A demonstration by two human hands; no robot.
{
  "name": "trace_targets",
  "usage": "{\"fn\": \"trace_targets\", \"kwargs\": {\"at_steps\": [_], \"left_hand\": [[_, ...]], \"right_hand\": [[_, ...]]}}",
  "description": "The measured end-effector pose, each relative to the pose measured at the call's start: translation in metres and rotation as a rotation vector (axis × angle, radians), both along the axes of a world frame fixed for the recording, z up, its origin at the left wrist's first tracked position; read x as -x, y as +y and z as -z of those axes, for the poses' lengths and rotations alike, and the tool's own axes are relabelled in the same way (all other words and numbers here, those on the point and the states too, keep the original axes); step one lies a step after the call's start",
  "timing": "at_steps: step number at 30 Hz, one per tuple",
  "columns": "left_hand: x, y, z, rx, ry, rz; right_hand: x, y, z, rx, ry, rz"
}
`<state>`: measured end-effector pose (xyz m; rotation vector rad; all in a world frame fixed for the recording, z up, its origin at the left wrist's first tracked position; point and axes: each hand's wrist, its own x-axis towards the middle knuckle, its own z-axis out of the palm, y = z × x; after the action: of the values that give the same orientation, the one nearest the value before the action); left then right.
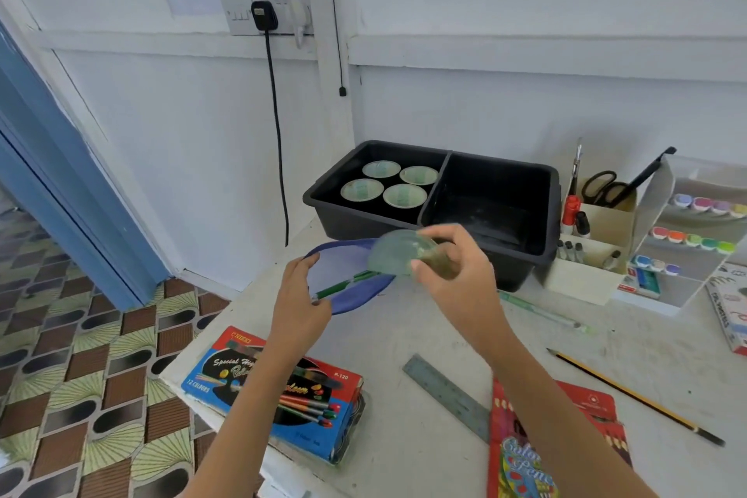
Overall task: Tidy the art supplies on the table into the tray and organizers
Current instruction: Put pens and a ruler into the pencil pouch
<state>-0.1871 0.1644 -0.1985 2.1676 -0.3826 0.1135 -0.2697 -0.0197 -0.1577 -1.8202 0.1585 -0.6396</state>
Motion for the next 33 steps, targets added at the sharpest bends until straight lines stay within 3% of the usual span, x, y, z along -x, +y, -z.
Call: {"fn": "trace_targets", "kwargs": {"at_steps": [2,5,8,10,13,15,17,19,27,30,33], "left_hand": [[0.004,-0.013,0.0,0.004,-0.008,0.051],[0.012,-0.031,-0.002,0.052,0.007,0.129],[0.016,-0.038,0.0,0.067,0.017,0.164],[0.016,-0.038,0.002,0.059,0.026,0.159],[0.014,-0.032,0.005,0.059,0.054,0.13],[0.013,-0.028,0.006,0.061,0.056,0.107],[0.011,-0.023,0.006,0.041,0.036,0.086],[0.01,-0.02,0.005,0.02,0.026,0.068],[0.012,-0.014,0.012,0.002,0.055,0.055],[0.014,-0.016,0.013,0.012,0.06,0.056],[0.015,-0.018,0.012,0.017,0.071,0.048]], "right_hand": [[-0.005,0.0,-0.005,0.184,-0.045,-0.039],[-0.015,-0.003,0.007,0.302,0.091,-0.096],[-0.014,-0.014,0.027,0.681,0.244,-0.125],[-0.005,-0.017,0.032,0.652,0.127,-0.093],[0.014,-0.02,0.037,0.476,-0.027,0.166],[0.028,-0.023,0.043,0.517,0.177,0.143],[0.041,-0.022,0.051,0.656,0.6,-0.065],[0.048,-0.018,0.058,0.771,0.85,-0.187],[0.042,-0.017,0.063,0.471,0.887,-0.257],[0.036,-0.026,0.064,0.377,0.781,-0.22],[0.029,-0.035,0.056,0.114,0.587,-0.072]]}}
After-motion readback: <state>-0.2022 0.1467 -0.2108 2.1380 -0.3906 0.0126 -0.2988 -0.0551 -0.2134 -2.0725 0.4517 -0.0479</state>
